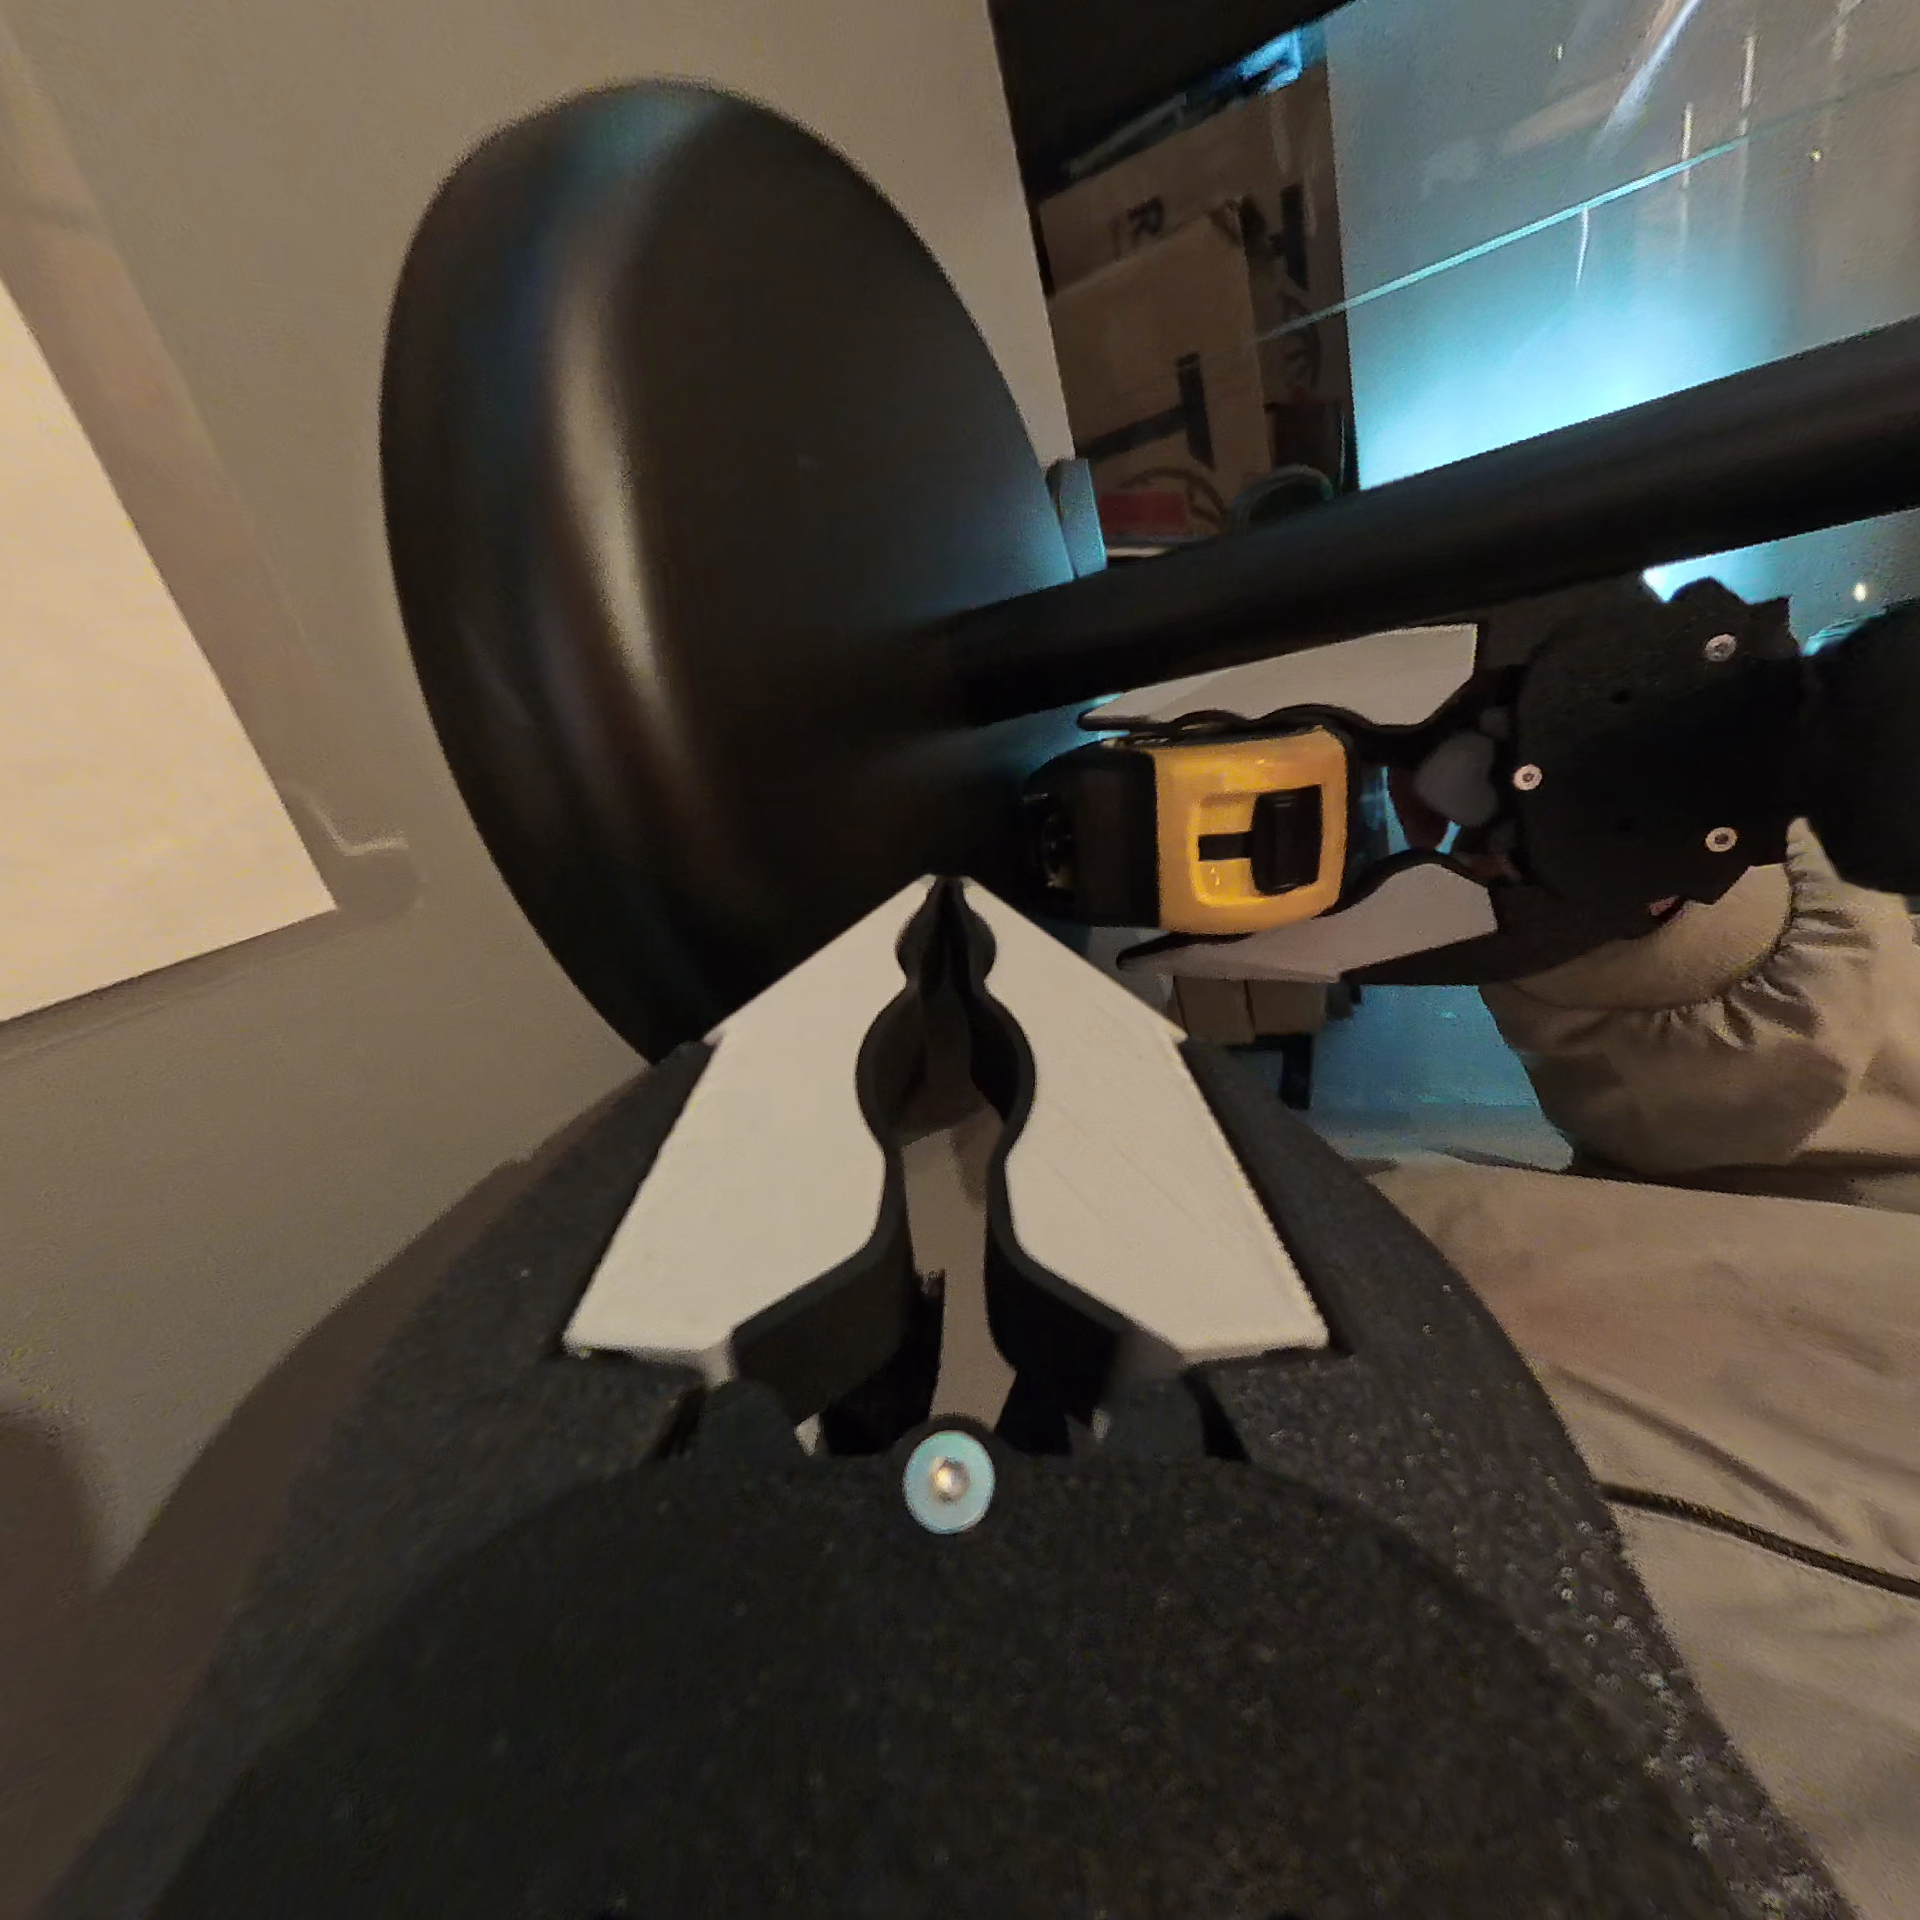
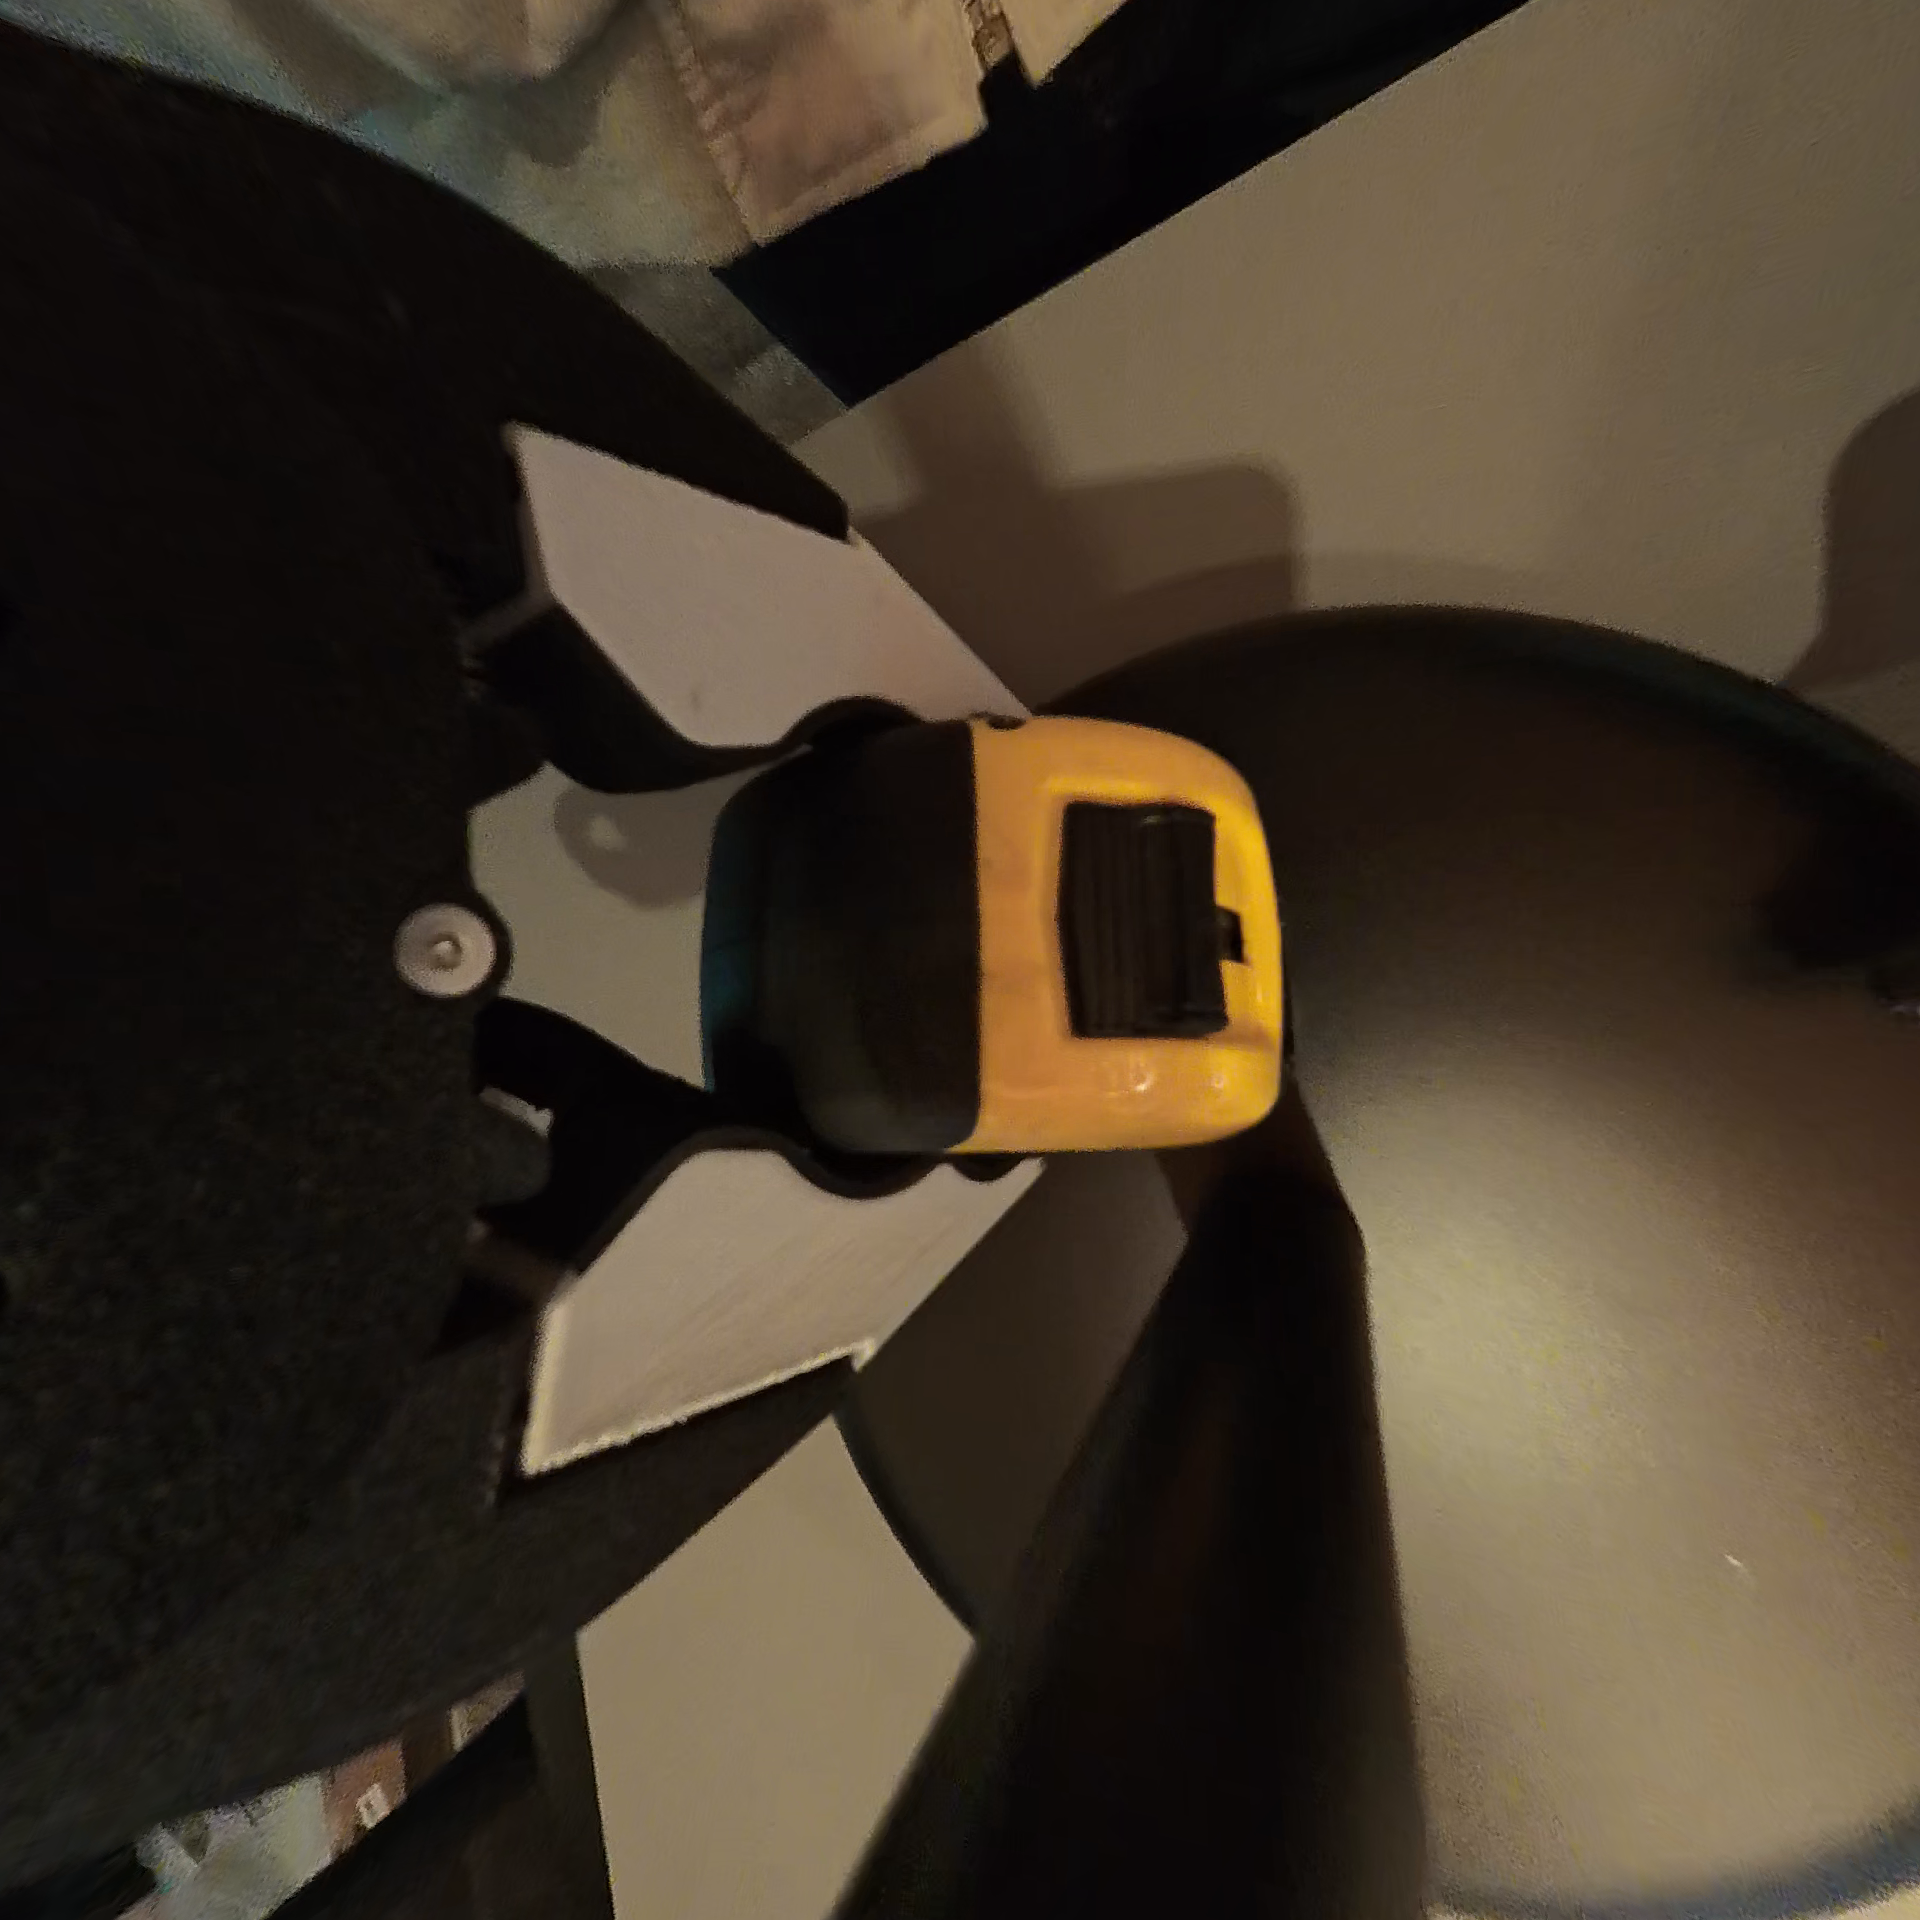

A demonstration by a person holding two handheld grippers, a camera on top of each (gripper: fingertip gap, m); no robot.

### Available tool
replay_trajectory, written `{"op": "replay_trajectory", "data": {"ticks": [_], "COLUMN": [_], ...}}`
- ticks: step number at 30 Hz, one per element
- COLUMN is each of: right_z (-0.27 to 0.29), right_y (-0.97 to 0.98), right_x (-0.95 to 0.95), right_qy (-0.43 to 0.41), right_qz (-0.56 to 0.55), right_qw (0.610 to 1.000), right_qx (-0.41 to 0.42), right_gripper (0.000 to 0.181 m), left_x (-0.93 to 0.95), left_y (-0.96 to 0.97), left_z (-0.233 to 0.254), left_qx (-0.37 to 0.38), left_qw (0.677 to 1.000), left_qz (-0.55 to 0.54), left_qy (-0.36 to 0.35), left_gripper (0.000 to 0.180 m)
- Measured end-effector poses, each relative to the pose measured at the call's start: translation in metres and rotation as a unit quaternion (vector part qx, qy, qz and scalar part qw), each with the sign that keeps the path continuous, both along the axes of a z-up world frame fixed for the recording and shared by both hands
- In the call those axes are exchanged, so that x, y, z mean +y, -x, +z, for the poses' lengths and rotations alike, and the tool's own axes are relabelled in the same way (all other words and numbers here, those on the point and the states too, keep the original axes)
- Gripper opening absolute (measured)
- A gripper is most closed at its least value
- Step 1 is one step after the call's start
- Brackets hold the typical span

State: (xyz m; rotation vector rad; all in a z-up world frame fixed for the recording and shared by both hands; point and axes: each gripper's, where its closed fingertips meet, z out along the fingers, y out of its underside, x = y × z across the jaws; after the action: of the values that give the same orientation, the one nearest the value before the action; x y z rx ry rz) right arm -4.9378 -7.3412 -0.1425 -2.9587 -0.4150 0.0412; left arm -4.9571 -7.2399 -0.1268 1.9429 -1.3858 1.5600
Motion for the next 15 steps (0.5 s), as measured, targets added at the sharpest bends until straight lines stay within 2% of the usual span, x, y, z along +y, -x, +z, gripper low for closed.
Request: {"op": "replay_trajectory", "data": {"ticks": [4, 6, 7, 9, 11, 13, 15], "right_z": [0.010, 0.026, 0.035, 0.052, 0.068, 0.069, 0.054], "right_y": [0.011, 0.026, 0.034, 0.049, 0.062, 0.066, 0.059], "right_x": [0.009, 0.016, 0.018, 0.020, 0.021, 0.022, 0.021], "right_qy": [-0.052, -0.110, -0.140, -0.192, -0.239, -0.246, -0.222], "right_qz": [0.018, 0.017, 0.018, 0.023, 0.022, 0.018, 0.023], "right_qw": [0.998, 0.993, 0.988, 0.978, 0.964, 0.961, 0.971], "right_qx": [0.003, 0.039, 0.057, 0.083, 0.116, 0.121, 0.091], "right_gripper": [0.069, 0.067, 0.067, 0.067, 0.067, 0.066, 0.067], "left_x": [-0.018, -0.039, -0.050, -0.063, -0.069, -0.069, -0.066], "left_y": [0.009, 0.019, 0.023, 0.026, 0.026, 0.026, 0.028], "left_z": [0.031, 0.036, 0.041, 0.058, 0.064, 0.056, 0.047], "left_qx": [-0.020, -0.004, -0.002, -0.002, 0.006, 0.017, 0.019], "left_qw": [0.998, 0.996, 0.991, 0.974, 0.957, 0.955, 0.962], "left_qz": [0.001, -0.028, -0.047, -0.058, -0.057, -0.045, -0.036], "left_qy": [0.053, 0.085, 0.123, 0.218, 0.285, 0.294, 0.272], "left_gripper": [0.002, 0.037, 0.047, 0.051, 0.055, 0.065, 0.064]}}
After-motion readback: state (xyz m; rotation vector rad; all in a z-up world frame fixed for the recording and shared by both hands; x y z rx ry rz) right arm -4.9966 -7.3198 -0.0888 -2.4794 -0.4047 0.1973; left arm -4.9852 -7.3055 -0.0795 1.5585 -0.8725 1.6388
